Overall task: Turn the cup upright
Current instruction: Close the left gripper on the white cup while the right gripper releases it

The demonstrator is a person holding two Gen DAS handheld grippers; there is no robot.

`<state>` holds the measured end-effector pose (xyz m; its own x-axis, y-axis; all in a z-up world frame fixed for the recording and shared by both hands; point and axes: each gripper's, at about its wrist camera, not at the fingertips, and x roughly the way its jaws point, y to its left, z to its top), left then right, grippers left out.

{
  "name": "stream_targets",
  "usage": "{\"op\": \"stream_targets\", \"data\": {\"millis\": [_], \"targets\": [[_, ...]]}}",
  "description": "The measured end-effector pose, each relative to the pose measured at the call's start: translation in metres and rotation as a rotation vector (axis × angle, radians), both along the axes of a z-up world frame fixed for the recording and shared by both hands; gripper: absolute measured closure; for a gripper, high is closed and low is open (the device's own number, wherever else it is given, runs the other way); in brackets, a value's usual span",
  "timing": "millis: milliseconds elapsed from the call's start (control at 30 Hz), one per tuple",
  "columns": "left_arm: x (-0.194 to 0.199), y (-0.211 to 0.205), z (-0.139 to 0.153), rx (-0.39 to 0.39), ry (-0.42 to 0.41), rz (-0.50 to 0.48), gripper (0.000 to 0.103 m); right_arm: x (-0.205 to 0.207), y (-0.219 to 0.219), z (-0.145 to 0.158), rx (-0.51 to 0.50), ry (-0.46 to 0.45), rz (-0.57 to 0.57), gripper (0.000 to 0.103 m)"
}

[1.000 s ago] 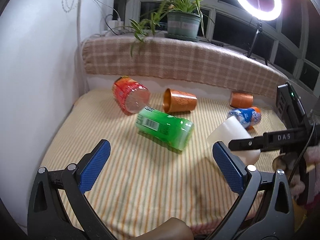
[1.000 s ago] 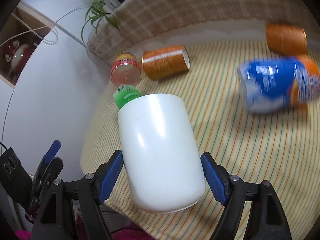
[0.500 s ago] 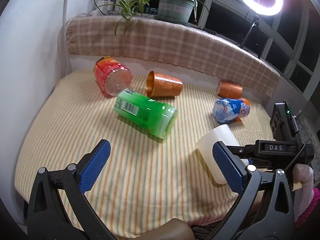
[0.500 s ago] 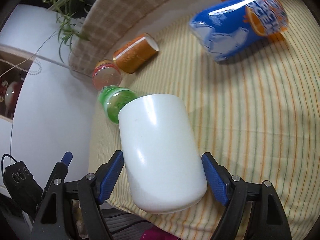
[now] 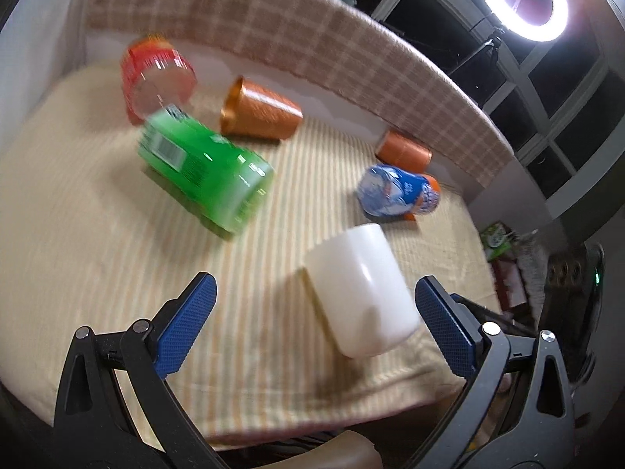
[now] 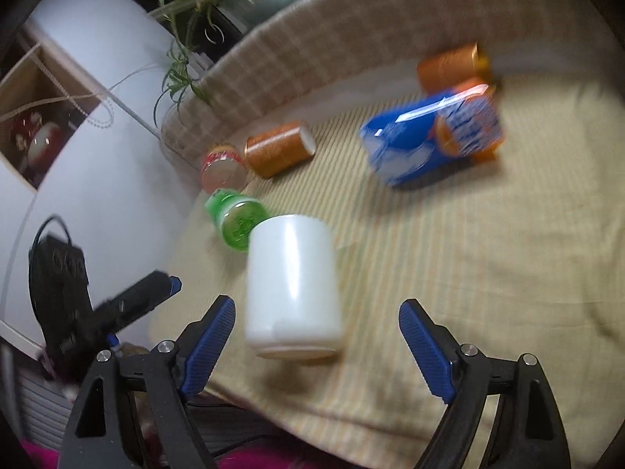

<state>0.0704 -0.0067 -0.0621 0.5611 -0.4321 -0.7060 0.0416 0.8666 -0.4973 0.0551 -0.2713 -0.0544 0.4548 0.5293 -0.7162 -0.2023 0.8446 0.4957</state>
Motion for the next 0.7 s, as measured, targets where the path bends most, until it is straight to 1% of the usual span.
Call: {"op": "stream_targets", "data": {"millis": [67,167,200,233,267,433,467,567,700], "targets": [[0.005,-0.003,-0.006,-0.047,0.038,0.002,0.001,-0.007,-0.005,0.004,-0.018,-0.024,-0.016,0.015],[0.012,-0.006,-0.012,-0.081,0.067,0.023,0.003,-0.015,-0.011,0.007,-0.041,-0.054,-0.041,0.015],[0.016,-0.007,-0.015,-0.107,0.086,0.027,0.007,-0.017,-0.013,0.006,-0.045,-0.06,-0.046,0.015],[0.018,-0.008,-0.018,-0.122,0.1,0.029,0.009,-0.021,-0.018,0.006,-0.044,-0.062,-0.046,0.015],[0.022,-0.009,-0.022,-0.152,0.122,0.032,0.009,-0.022,-0.02,0.006,-0.043,-0.063,-0.048,0.015],[0.035,-0.011,-0.036,-0.232,0.188,0.047,0.01,-0.023,-0.028,0.0,-0.038,-0.048,-0.067,0.015],[0.037,-0.011,-0.038,-0.243,0.199,0.047,0.01,-0.023,-0.03,-0.002,-0.036,-0.045,-0.072,0.015],[0.045,-0.014,-0.043,-0.261,0.224,0.048,0.017,-0.023,-0.032,-0.006,-0.034,-0.037,-0.077,0.015],[0.053,-0.017,-0.048,-0.281,0.247,0.043,0.018,-0.022,-0.035,-0.01,-0.034,-0.03,-0.081,0.015]]}}
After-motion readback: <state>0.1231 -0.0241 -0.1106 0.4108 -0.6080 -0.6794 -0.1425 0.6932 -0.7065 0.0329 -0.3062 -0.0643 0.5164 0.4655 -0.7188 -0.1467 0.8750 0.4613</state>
